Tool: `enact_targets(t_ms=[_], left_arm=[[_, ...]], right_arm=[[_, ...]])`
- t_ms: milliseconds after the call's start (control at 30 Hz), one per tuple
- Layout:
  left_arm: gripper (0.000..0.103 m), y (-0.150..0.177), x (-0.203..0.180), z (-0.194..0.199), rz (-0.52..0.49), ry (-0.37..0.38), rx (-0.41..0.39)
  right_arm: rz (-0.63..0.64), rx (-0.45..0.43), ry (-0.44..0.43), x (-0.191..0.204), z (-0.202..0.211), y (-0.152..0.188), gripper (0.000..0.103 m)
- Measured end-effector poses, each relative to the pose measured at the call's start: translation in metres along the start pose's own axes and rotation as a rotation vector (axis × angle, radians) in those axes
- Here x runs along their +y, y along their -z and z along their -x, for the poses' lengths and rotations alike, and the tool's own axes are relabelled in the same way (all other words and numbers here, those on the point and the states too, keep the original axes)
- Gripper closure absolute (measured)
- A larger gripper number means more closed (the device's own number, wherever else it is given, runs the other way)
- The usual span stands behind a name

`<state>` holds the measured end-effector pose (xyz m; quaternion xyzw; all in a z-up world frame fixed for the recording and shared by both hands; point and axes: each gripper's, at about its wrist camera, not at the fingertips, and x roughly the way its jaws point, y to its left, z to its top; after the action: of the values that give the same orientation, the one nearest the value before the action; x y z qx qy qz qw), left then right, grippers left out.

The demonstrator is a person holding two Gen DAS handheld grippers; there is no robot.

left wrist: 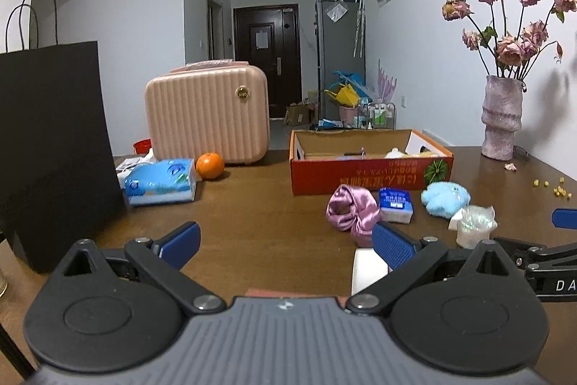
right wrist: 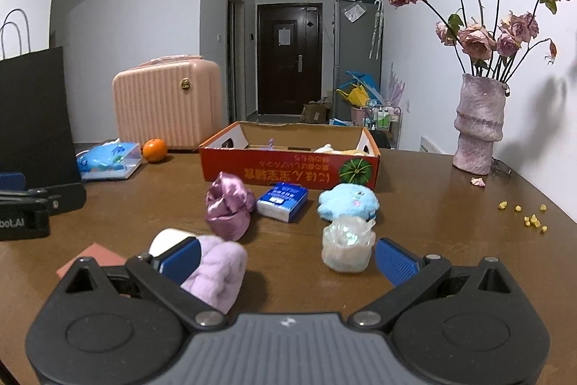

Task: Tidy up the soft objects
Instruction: 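Withdraw both tools from the box back toward the remaining items, then lower left tool onto the pink sponge and close on it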

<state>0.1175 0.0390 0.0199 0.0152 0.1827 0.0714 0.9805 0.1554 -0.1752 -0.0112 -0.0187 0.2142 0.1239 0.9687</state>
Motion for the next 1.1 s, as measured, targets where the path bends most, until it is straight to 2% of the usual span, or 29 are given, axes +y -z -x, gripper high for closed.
enact_targets(t_ms=[567,1100], left_arm=[[0.000,0.029,0.010,0.018,-0.010,0.025,0.077],[0.000,0.044,0.003,-0.020,-0.044,0.080,0.183]], right_arm=[[0.037,0.047,-0.011,0.026,0.021,0.028,0.000],[0.035,0.082,0.000,0.023,0.005,0.033,0.000]])
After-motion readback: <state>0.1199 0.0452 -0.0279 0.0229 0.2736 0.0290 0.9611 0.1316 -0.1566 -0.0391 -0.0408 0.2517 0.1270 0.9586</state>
